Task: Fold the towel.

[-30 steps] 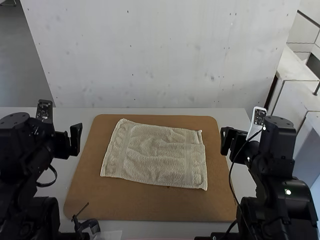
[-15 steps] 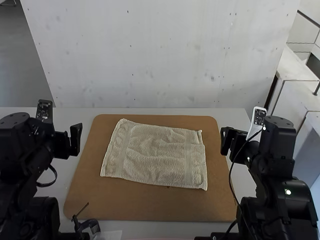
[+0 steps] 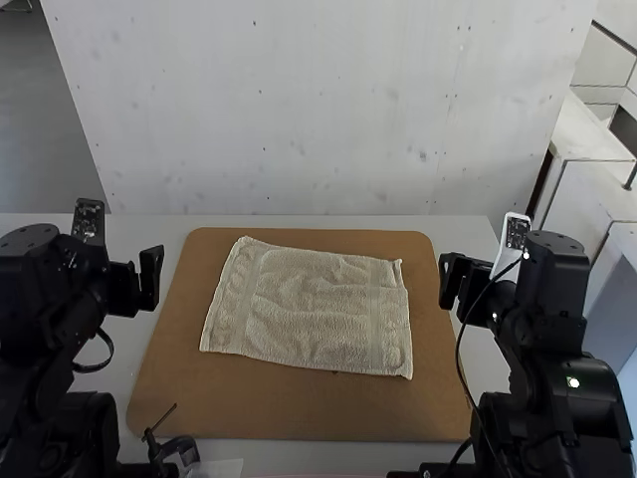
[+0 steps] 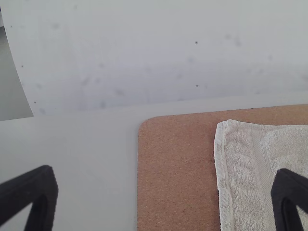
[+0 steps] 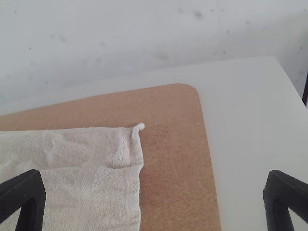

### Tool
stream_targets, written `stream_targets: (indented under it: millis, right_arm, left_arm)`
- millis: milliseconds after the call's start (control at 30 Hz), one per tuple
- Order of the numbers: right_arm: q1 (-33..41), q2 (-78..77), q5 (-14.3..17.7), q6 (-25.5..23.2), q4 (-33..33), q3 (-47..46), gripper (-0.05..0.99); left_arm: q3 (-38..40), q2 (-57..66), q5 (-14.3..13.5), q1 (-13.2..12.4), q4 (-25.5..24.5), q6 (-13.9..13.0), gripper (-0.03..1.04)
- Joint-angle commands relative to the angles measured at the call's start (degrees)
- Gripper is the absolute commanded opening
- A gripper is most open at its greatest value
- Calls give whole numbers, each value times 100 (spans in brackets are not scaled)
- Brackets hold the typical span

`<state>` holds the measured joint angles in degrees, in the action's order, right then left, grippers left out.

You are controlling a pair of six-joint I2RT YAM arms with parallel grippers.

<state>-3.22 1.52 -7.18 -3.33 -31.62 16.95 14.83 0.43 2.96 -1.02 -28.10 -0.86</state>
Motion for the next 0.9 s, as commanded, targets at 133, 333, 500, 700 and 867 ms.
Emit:
stream_targets:
  millis: [133,333,500,700,867]
  right_arm:
    - [50,-73,-91,96,50,63,97]
    - [76,-38,147,140,894,-51,97]
    - [103,1720,50,-53,1043,608,97]
    - [164,4322,24,-291,1342,1416,97]
    - [278,6660,59,-326,1043,2418,97]
  left_arm:
    - [169,-16,-41,49,24,-63,99]
    - [161,-16,-24,102,305,-81,96]
    - [916,1364,64,181,489,-81,97]
    - [2208,3886,-50,849,314,104,98]
    - [2999,5899,-76,937,199,69,98]
